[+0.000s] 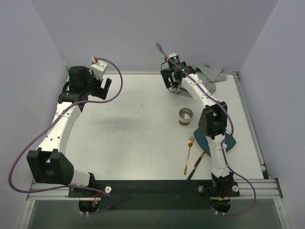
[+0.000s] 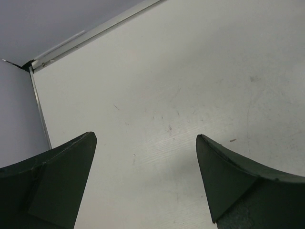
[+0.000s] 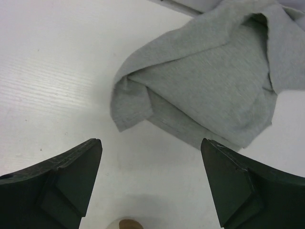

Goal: Set the dinner table for one person

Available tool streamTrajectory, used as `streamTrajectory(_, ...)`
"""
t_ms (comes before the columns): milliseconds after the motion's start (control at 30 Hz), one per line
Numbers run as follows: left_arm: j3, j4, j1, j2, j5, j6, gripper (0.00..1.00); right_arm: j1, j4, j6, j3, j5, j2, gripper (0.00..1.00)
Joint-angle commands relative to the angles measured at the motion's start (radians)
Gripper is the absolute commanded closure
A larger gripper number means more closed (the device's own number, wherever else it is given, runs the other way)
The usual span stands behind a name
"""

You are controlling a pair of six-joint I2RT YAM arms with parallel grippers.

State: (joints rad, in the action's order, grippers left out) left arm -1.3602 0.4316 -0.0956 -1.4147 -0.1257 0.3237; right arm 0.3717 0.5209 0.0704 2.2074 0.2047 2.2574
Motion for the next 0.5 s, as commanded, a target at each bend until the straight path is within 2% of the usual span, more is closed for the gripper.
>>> streamTrajectory(0,0.009,0.019,-0.007,0.016,-0.023,0.075,0.03,0.053,0.01,0.209,0.049,0.173,0.086,0.11)
streamTrajectory(133,0.035,-0.019,-0.009,0.0,-0.009,0.094,0.03,0.073,-0.047,0.316,0.057,0.228,0.149,0.11)
streamTrajectory(267,0.032,-0.014,-0.026,-0.012,-0.005,0.106,0.03,0.116,-0.134,0.445,0.061,0.362,0.238,0.1)
streamTrajectory(400,0.024,-0.001,-0.024,-0.01,-0.04,0.089,0.03,0.116,-0.209,0.463,0.066,0.364,0.272,0.19)
streamTrajectory(467,0.015,0.009,-0.024,-0.024,-0.052,0.077,0.03,0.115,-0.217,0.463,0.045,0.355,0.277,0.2)
